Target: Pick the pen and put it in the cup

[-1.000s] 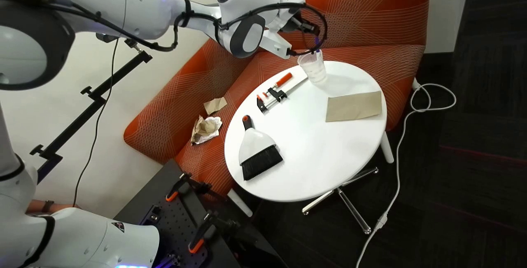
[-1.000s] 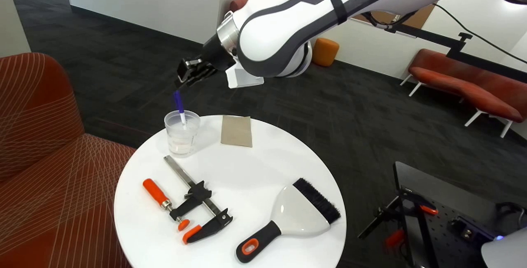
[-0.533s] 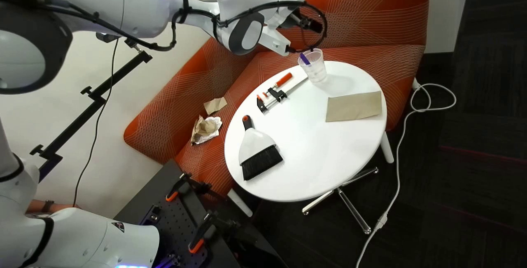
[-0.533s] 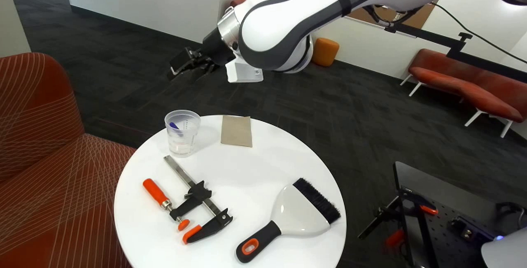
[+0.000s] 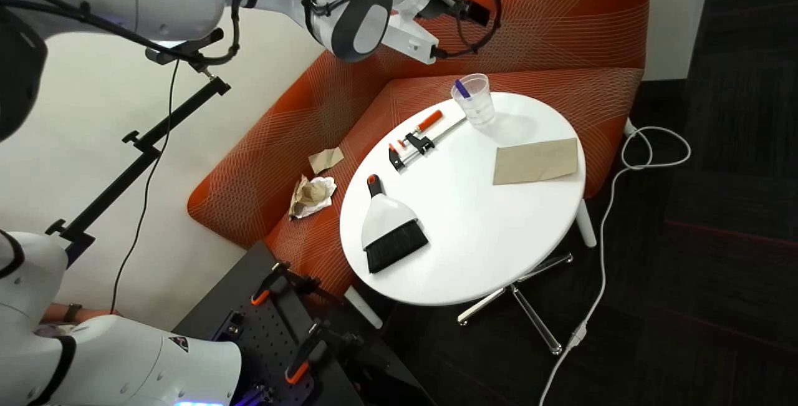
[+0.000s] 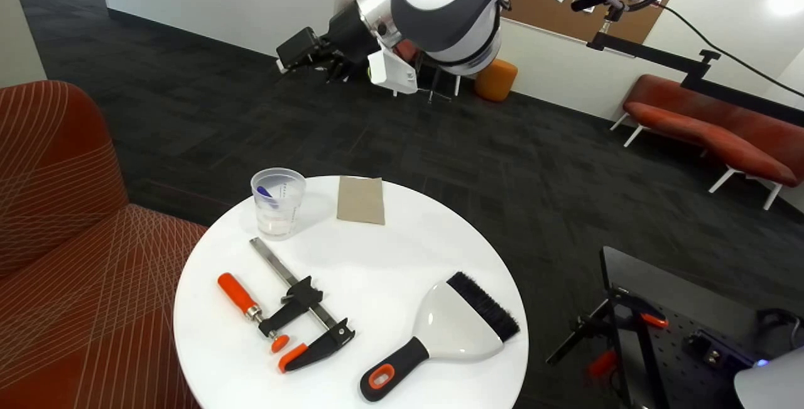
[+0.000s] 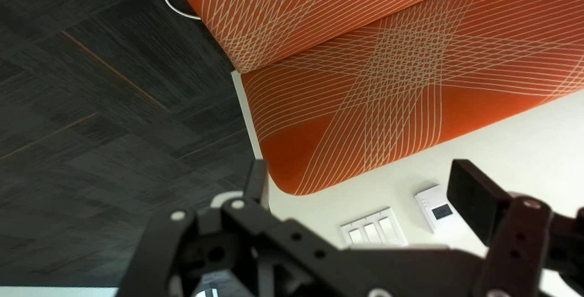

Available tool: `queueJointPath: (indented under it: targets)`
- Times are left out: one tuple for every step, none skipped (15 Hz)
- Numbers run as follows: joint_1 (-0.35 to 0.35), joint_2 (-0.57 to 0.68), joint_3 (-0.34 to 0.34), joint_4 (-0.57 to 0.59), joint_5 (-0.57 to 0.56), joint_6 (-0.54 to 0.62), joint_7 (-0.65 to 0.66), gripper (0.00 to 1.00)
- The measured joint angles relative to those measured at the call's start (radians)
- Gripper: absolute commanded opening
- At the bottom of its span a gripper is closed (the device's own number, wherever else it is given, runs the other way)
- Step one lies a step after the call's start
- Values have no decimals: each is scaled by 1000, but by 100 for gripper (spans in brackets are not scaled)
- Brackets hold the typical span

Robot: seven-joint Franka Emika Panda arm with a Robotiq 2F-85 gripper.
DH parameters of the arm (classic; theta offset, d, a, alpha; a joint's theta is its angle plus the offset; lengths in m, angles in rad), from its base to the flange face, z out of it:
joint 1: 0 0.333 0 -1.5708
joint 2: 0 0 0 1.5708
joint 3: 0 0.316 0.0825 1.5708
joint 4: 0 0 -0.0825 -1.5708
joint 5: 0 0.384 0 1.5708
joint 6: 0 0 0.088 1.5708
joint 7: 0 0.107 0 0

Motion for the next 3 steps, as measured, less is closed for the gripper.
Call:
queueJointPath:
  targets:
    - [-17,-8,14,-7,1,-11,-10,100]
    - [-20,-11,16,-8,3,-13,-13,100]
    - [-19,-10,14,-8,4,-13,-13,100]
